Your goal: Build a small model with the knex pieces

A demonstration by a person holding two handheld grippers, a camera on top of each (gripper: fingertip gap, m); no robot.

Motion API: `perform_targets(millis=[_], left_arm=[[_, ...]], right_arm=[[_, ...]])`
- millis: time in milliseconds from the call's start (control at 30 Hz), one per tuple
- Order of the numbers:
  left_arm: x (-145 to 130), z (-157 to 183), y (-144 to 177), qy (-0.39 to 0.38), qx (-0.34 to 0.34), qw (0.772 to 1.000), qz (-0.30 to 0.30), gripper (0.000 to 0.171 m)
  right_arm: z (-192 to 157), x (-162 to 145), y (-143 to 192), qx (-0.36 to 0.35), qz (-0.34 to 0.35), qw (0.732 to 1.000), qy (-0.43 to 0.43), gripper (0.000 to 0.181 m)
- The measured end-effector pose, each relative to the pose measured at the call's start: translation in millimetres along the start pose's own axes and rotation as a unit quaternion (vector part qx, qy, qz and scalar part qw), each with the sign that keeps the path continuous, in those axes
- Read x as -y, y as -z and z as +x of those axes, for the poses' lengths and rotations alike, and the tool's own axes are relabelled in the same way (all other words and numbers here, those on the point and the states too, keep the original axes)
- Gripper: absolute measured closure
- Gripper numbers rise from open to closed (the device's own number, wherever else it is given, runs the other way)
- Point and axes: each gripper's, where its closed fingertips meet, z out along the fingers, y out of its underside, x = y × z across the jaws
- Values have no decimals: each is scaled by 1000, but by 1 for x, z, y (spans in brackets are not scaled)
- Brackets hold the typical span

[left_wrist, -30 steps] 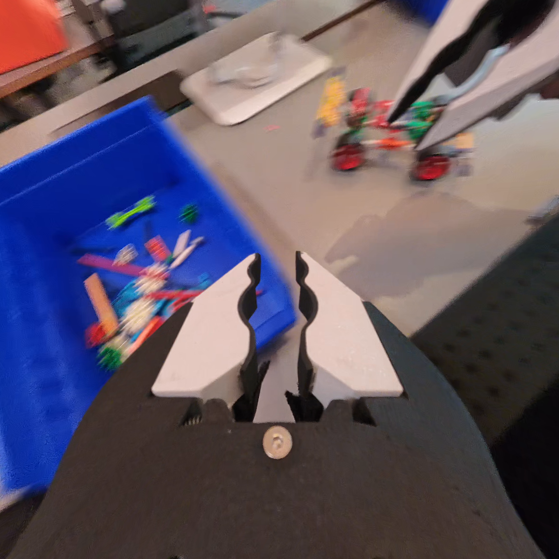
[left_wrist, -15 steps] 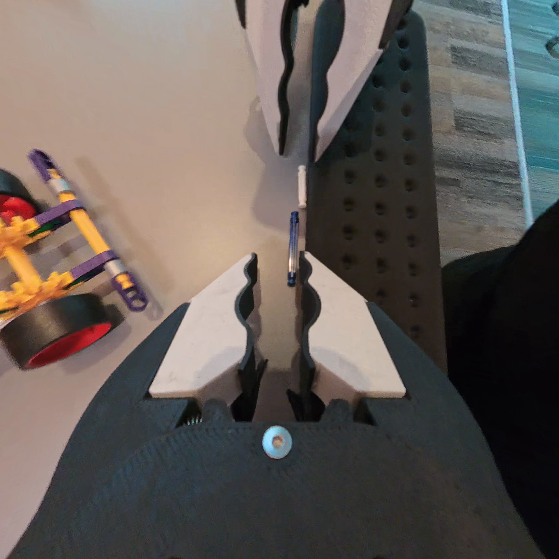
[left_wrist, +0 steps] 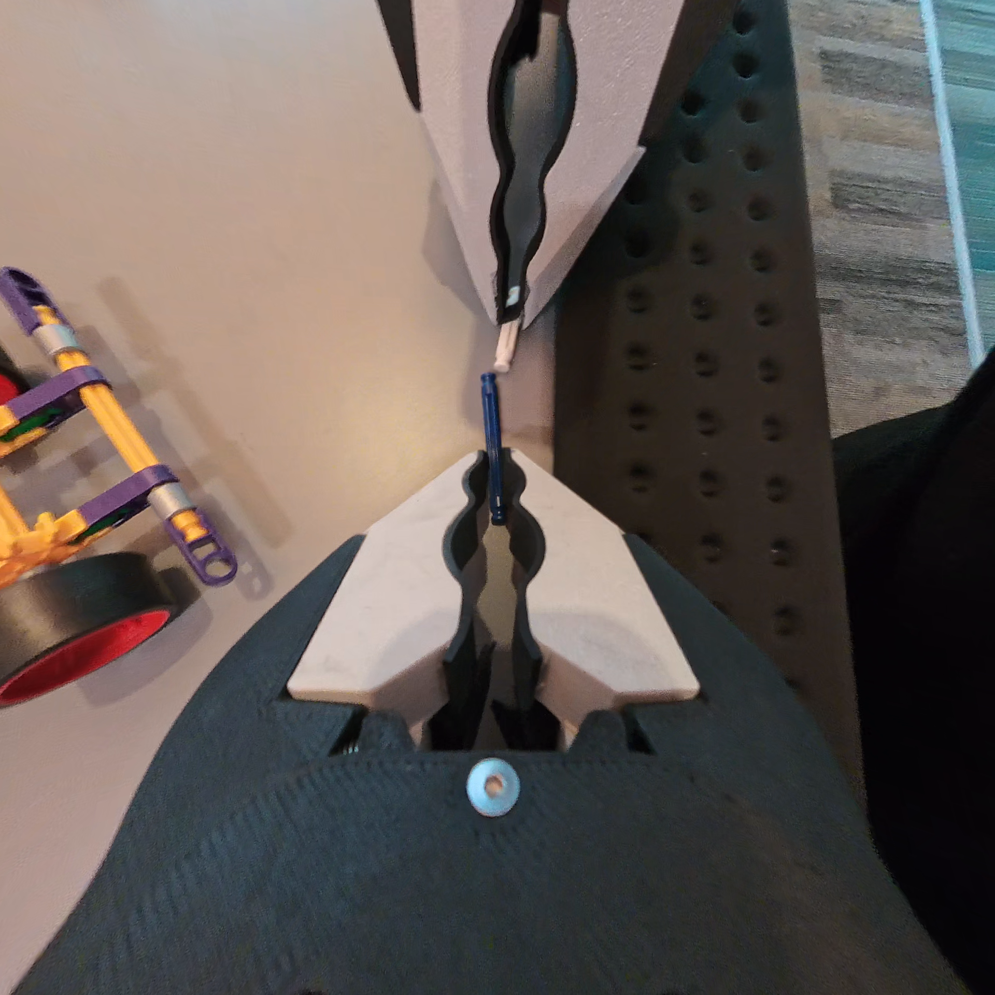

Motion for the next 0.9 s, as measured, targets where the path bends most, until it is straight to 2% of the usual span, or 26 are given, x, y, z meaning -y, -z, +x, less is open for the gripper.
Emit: perform_targets(millis=[133,233,300,367,467,600,700,767,800,833,900], left_arm=[[3,-13,19,25,36,999,29,170],[6,-27,53,48,77,994,55,170],[5,-36,83,70,109,989,71,170],[-6,-51,121,90,166,979,73,170],[-39,-79,186,137,260,954,65,171],[-96,-117,279,207,380,900,47,170],[-144,-142,332,251,441,862,13,170],[-168,-157,356,284,467,837,15,170],[-184,-162,362,310,465,829,5,169],[-195,-166,367,324,467,823,6,169],[-209,-169,375,346,469,813,15,155]], right_arm=[[6,15,10,-10,41,999,-18,180],[12,37,23,-20,65,998,-11,180],[13,61,30,-19,87,996,4,180],[15,99,31,-20,114,993,21,180],[15,177,14,-7,162,985,51,180],[26,296,-22,-29,201,974,98,180],[39,382,-37,-49,239,963,111,179],[52,420,-57,-56,241,963,106,174],[56,433,-69,-44,233,968,86,150],[61,441,-82,-41,215,973,67,135],[69,445,-96,-60,198,977,61,135]])
